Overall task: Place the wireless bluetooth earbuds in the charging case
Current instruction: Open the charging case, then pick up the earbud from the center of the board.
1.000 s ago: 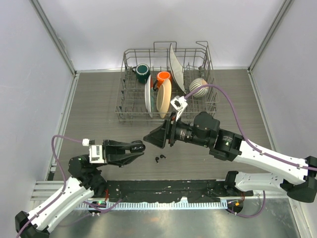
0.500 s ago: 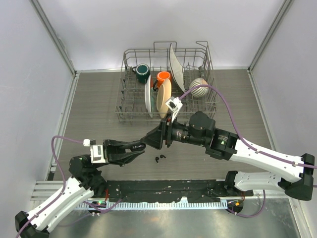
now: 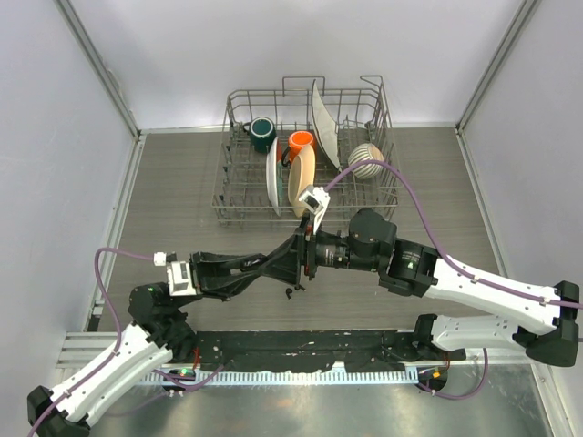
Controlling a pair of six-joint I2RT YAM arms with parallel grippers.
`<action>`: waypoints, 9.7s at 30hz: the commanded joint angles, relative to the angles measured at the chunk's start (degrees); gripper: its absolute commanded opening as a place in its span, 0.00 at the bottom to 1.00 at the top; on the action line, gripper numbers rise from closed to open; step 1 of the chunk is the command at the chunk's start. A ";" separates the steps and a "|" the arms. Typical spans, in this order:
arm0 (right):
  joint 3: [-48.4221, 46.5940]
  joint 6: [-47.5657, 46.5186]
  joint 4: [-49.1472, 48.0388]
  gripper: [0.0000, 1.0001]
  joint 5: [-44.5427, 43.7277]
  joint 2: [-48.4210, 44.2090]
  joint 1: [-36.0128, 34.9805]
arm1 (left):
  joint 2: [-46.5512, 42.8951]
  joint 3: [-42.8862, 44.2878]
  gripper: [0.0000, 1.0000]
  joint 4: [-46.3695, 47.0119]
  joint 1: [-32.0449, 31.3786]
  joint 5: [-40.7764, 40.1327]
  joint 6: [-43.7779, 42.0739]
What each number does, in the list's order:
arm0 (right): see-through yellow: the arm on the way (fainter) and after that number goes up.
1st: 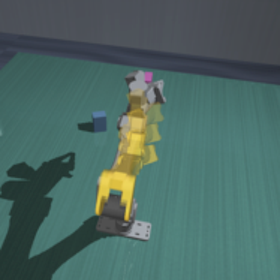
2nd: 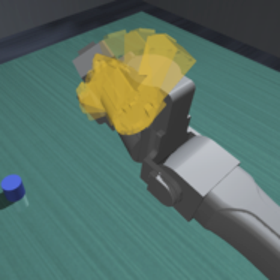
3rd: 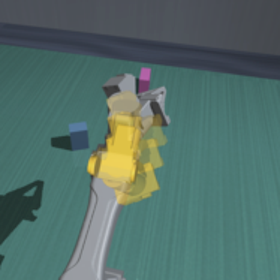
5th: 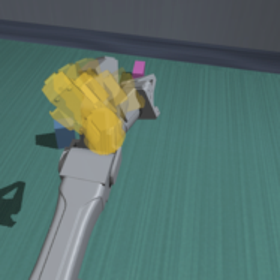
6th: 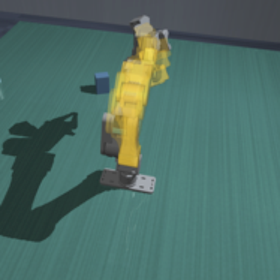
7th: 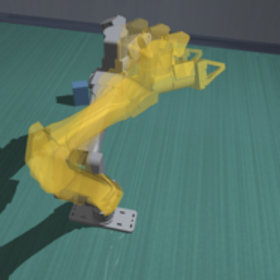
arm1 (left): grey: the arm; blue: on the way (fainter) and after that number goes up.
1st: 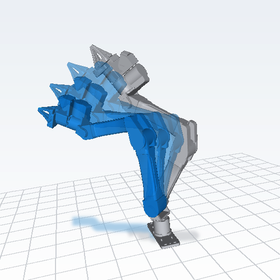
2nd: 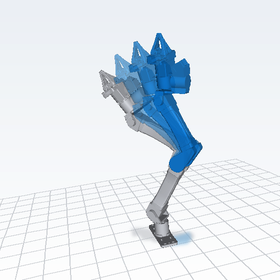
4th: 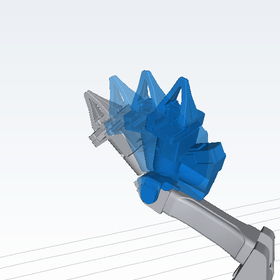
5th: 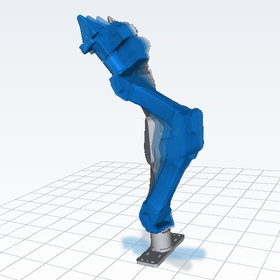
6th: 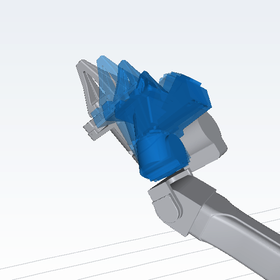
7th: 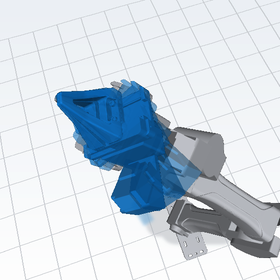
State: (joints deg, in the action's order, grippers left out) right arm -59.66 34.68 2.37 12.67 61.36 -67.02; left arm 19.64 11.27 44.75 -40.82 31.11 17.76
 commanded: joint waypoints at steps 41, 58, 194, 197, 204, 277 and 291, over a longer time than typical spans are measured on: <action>2.35 4.70 -2.11 0.52 -17.85 -1.51 -0.83 | 2.60 5.69 0.00 2.88 0.13 16.08 5.36; 2.18 5.23 -2.11 0.56 -18.12 -1.16 -0.65 | 2.34 5.34 0.00 3.15 0.21 15.56 5.44; 12.29 24.55 20.12 0.26 -43.68 28.20 2.78 | -18.06 -2.39 0.00 -13.46 0.21 -6.33 -0.36; 11.50 25.70 22.05 0.31 -47.37 27.58 1.46 | -18.32 -2.48 0.00 -13.64 0.21 -6.24 -0.44; 13.07 27.28 22.24 0.30 -50.98 25.74 0.93 | -17.97 -2.21 0.00 -13.64 0.21 -6.07 -0.45; 20.37 -4.44 11.43 0.57 -33.15 16.24 8.49 | -21.75 -5.38 0.00 -8.36 0.21 -9.49 -2.82; 19.14 -5.76 10.81 0.50 -29.72 19.76 9.28 | -20.78 -4.50 0.00 -10.56 0.21 -7.39 -3.34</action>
State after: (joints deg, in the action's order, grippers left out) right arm -39.31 29.78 14.92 -17.96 79.59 -57.89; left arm 0.58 5.69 32.91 -40.49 23.05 14.98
